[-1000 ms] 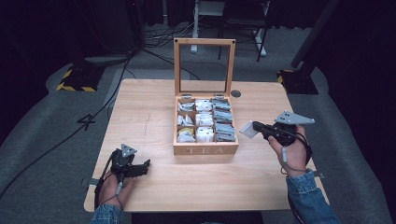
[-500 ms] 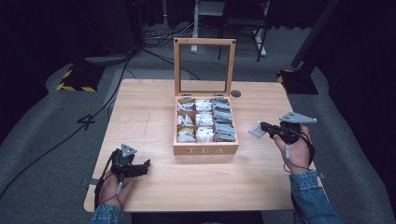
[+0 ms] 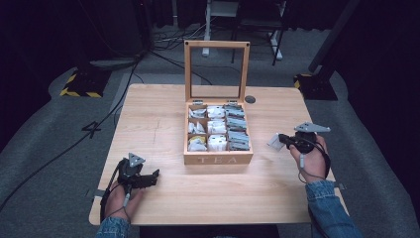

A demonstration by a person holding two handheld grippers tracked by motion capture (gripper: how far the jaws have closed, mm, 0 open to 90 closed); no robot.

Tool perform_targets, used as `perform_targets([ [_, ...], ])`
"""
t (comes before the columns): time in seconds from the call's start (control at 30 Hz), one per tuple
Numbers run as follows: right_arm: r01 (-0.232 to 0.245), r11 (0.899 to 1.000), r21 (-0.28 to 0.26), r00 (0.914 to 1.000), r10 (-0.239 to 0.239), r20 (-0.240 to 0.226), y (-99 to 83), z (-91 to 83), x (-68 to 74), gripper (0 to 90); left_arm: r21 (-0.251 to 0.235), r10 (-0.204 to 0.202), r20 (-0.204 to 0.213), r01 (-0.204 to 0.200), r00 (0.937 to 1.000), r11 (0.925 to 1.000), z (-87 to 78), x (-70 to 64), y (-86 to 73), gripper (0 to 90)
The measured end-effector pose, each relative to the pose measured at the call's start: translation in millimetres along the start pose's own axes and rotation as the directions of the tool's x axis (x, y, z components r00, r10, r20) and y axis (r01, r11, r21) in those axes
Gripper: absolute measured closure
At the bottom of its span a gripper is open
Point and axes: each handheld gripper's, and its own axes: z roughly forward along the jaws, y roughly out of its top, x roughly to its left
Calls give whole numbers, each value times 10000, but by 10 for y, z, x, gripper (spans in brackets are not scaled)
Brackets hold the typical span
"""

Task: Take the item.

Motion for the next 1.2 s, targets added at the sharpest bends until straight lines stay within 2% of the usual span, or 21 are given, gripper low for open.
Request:
perform_targets([
  [0.53,-314,9974,653,9995,314,14,-120,135,-84,888,-1,0,-5,0,10000,10000,0,0,0,137],
  [0.57,-322,9978,583,9995,317,95,-126,141,-93,836,0,-2,2,2,10000,10000,0,0,0,137],
  [0.6,-322,9978,583,9995,317,95,-126,141,-93,836,0,-2,2,2,10000,10000,0,0,0,137],
  [0.63,-269,9982,543,9995,259,178,-128,144,-100,789,-1,-5,2,5,10000,10000,0,0,0,137],
  [0.67,-203,9990,392,9992,190,341,-130,148,-112,729,2,-3,1,3,10000,10000,0,0,0,137],
  [0.73,-190,9997,138,9988,184,451,-130,137,-133,669,-2,-4,1,4,10000,10000,0,0,0,137],
  [0.87,-232,9994,-268,9986,245,478,-113,104,-137,612,0,-4,1,4,10000,10000,0,0,0,137],
  [1.0,-310,9977,-608,9994,320,156,-92,56,-110,541,6,-1,-6,1,10000,10000,0,0,0,137],
  [1.03,-249,9966,-791,9997,241,-104,-80,32,-86,506,-3,-4,1,4,10000,10000,0,0,0,137],
  [1.07,-249,9966,-791,9997,241,-104,-80,32,-86,506,-3,-4,1,4,10000,10000,0,0,0,137],
  [1.1,-127,9956,-923,9994,96,-343,-67,5,-53,489,-2,2,-6,-2,10000,10000,0,0,0,137],
  [1.2,-13,9943,-1064,9983,-48,-575,-55,-27,-15,470,0,3,-6,-3,10000,10000,0,0,0,137],
])
